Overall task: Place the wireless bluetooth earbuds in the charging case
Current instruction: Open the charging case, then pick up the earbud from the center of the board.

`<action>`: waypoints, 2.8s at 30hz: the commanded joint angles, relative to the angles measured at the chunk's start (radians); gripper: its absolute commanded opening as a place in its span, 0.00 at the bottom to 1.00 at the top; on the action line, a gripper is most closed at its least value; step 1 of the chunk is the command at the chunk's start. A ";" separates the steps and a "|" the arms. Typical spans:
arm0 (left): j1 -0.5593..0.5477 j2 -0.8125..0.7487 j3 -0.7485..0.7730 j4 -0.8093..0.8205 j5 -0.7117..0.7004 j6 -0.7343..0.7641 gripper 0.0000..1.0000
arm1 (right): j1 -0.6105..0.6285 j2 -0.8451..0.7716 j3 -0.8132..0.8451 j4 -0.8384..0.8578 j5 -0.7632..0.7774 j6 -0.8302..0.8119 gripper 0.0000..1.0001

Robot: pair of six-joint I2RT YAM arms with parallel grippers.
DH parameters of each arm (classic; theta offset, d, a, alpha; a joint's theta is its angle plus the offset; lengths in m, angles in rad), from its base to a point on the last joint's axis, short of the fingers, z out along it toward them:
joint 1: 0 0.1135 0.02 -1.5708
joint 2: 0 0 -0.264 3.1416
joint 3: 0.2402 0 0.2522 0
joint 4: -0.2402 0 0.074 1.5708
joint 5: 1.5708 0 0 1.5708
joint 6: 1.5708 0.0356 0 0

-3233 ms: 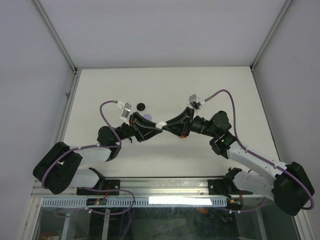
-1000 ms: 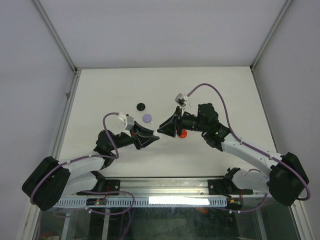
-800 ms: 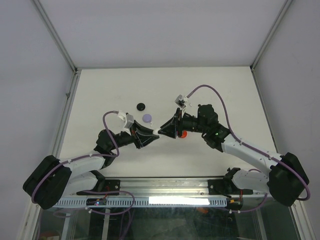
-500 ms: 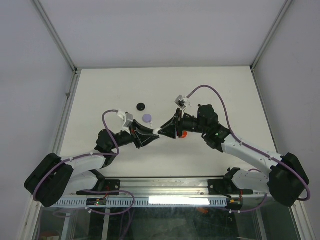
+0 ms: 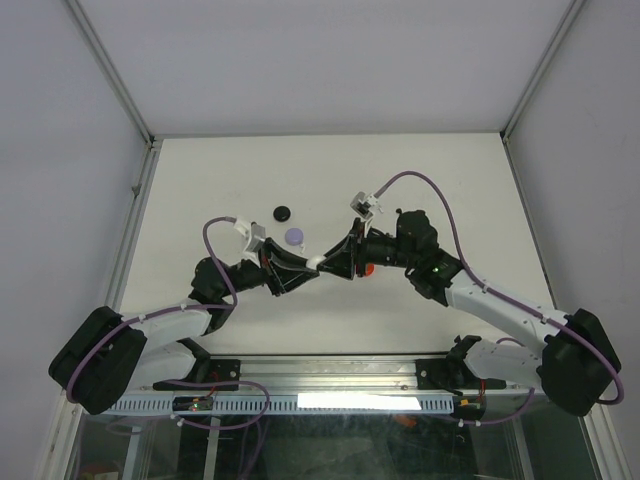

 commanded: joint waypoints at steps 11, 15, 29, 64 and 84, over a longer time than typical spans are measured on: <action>0.006 -0.036 -0.014 0.115 0.131 0.129 0.00 | -0.009 -0.040 0.037 -0.001 0.001 -0.012 0.39; 0.005 -0.053 -0.027 0.108 0.139 0.176 0.00 | -0.009 -0.023 0.058 -0.029 -0.005 -0.280 0.67; -0.011 -0.084 -0.044 0.143 0.171 0.176 0.00 | -0.018 0.020 0.096 -0.088 0.042 -0.286 0.65; 0.043 -0.259 -0.098 -0.290 -0.491 0.270 0.00 | 0.015 0.486 0.369 -0.246 0.462 -0.265 0.61; 0.072 -0.242 -0.073 -0.387 -0.514 0.300 0.00 | -0.110 0.678 0.599 -0.496 0.804 -0.366 0.56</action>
